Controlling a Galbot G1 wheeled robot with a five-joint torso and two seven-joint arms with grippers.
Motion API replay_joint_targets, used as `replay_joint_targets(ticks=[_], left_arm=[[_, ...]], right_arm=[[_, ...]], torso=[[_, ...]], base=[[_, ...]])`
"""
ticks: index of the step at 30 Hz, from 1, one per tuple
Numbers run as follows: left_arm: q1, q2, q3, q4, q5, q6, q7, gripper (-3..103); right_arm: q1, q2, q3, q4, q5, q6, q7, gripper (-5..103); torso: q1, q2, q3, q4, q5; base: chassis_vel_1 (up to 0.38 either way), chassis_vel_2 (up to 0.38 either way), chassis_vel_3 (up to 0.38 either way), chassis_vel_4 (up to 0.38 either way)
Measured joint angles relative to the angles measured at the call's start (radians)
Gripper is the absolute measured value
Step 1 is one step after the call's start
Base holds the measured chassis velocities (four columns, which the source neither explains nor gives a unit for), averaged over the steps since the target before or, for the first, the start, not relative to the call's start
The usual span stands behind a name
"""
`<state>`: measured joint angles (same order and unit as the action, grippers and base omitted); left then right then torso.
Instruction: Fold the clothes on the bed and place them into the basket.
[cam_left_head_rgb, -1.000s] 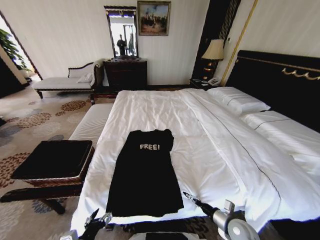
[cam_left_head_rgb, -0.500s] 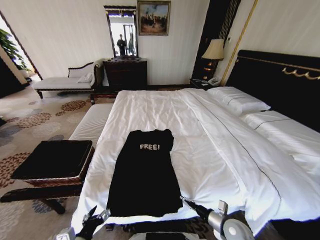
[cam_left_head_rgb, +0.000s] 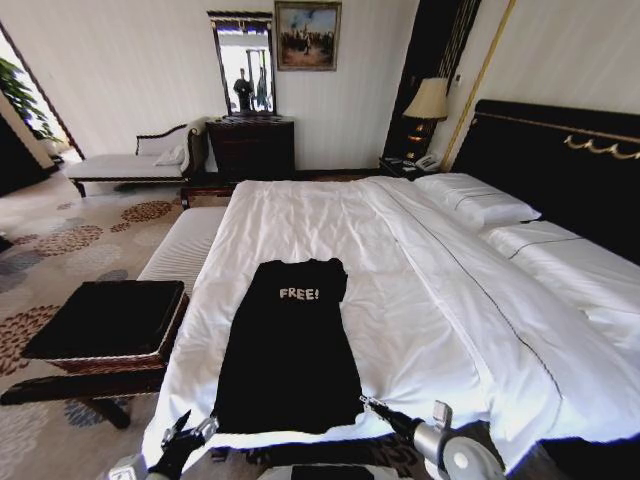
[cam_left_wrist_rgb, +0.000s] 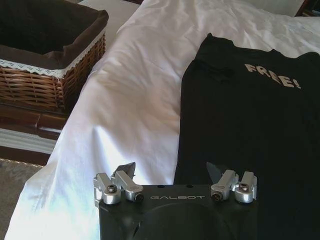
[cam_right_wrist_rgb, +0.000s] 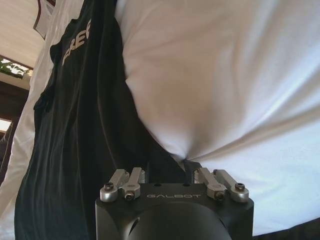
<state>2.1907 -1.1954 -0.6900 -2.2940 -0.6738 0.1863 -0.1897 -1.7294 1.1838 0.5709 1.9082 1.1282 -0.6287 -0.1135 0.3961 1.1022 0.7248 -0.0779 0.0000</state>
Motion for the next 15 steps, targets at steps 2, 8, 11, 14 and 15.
replay_joint_targets(ticks=[2, 8, 11, 14, 15], left_arm=[[-0.001, 0.000, 0.000, 0.001, 0.003, 0.000, 0.000, 80], [-0.003, -0.001, -0.001, 0.002, -0.003, 0.001, 0.001, 80], [-0.003, -0.002, -0.003, 0.002, -0.008, 0.001, 0.003, 80], [-0.001, -0.002, -0.002, -0.003, -0.008, 0.001, 0.003, 80], [0.000, -0.003, 0.001, -0.006, -0.007, 0.001, 0.003, 80]], right_arm=[[0.001, 0.001, -0.003, 0.002, -0.005, 0.001, -0.003, 33], [0.006, 0.008, -0.007, 0.003, -0.009, 0.004, -0.002, 12], [-0.002, 0.009, -0.002, 0.012, -0.010, 0.004, 0.000, 2], [-0.010, 0.010, 0.011, 0.023, -0.010, 0.004, 0.010, 1], [-0.016, 0.010, 0.019, 0.031, -0.010, 0.005, 0.016, 0]], torso=[[0.000, 0.000, 0.000, 0.0001, 0.0000], [0.000, 0.000, 0.000, 0.0002, 0.0001], [0.000, 0.000, 0.000, 0.0001, 0.0001], [0.000, 0.000, 0.000, 0.0001, 0.0001], [0.000, 0.000, 0.000, 0.0002, 0.0001]], base=[[0.000, 0.000, 0.000, 0.000], [0.000, 0.000, 0.000, 0.000], [0.000, 0.000, 0.000, 0.000], [0.000, 0.000, 0.000, 0.000], [0.000, 0.000, 0.000, 0.000]])
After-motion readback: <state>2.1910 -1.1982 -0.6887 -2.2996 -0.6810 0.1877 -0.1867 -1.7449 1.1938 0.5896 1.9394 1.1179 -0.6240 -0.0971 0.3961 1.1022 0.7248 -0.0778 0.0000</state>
